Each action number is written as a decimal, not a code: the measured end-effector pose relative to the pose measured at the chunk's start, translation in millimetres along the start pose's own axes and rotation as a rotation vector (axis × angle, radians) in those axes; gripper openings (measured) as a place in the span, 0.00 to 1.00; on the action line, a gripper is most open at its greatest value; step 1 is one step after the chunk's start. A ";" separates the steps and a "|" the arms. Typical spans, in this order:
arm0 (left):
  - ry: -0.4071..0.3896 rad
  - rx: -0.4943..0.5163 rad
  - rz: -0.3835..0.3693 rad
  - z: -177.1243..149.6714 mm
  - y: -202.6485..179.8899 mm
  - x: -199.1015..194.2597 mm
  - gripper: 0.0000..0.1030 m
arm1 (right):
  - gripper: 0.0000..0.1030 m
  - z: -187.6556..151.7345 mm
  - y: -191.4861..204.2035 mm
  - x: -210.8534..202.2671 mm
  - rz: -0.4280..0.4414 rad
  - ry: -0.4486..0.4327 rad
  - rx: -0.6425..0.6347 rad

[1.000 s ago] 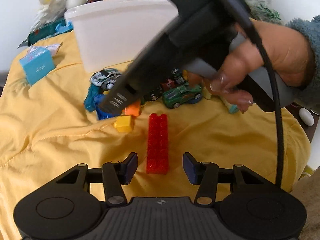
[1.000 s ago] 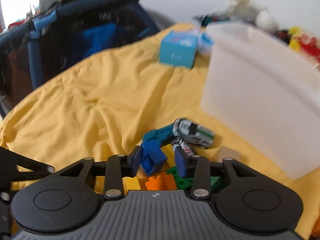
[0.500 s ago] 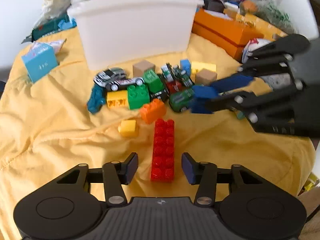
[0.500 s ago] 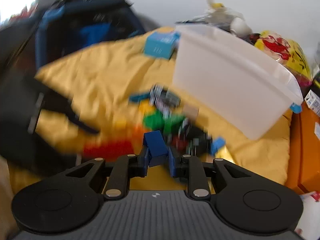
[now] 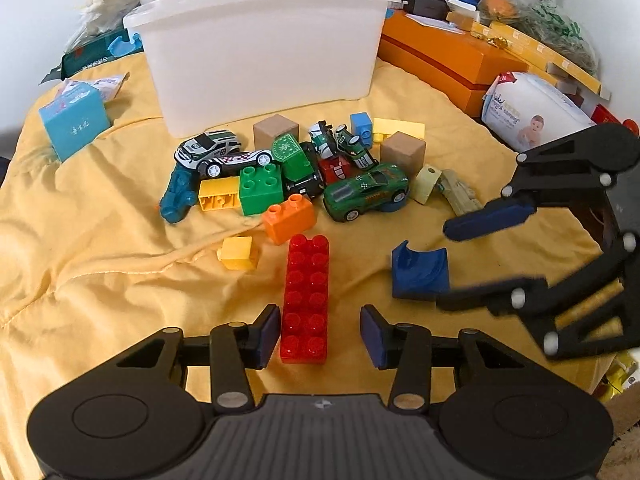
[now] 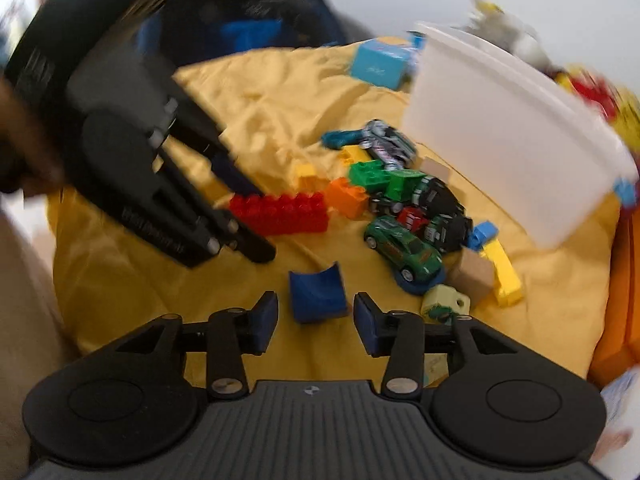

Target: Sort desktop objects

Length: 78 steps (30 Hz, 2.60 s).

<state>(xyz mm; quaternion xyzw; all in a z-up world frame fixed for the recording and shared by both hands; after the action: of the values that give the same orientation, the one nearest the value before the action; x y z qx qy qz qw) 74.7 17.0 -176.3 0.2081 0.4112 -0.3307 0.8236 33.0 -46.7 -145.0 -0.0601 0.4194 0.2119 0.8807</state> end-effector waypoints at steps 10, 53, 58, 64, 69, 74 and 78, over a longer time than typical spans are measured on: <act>0.023 0.006 0.016 0.8 3.6 5.0 0.26 | 0.47 -4.3 -2.1 26.0 -0.006 0.043 0.108; -0.316 -0.077 0.294 233.8 139.3 -21.5 0.46 | 0.46 207.3 -167.1 6.3 -0.342 -0.275 0.491; -0.375 -0.112 0.249 225.1 126.0 -53.6 0.57 | 0.49 207.3 -156.8 -22.7 -0.307 -0.340 0.497; -0.398 -0.116 0.236 183.2 100.7 -76.8 0.64 | 0.55 187.0 -134.4 -44.6 -0.268 -0.364 0.474; -0.321 -0.131 0.158 129.7 70.6 -63.4 0.64 | 0.60 143.6 -109.5 -47.2 -0.208 -0.325 0.508; -0.140 -0.065 0.137 67.6 39.2 -24.1 0.64 | 0.60 93.3 -80.2 -24.2 -0.189 -0.211 0.453; -0.092 -0.105 0.089 44.5 31.3 -11.4 0.64 | 0.60 74.9 -64.5 -12.2 -0.174 -0.148 0.429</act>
<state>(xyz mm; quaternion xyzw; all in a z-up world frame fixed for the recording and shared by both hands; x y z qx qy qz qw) 116.0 15.7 -139.2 0.1674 0.3802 -0.2809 0.8652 106.9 -87.6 -92.3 0.1081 0.3822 0.0451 0.9166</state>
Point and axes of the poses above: each gripper's, at about its wrist camera, not at the fingertips, and x roughly the way its jaws point, y to its left, z to its top, the point moved 10 cm from there along x, roughly the way its jaws point, and after that the axes turned 12 degrees about x, right-handed, at the moved point
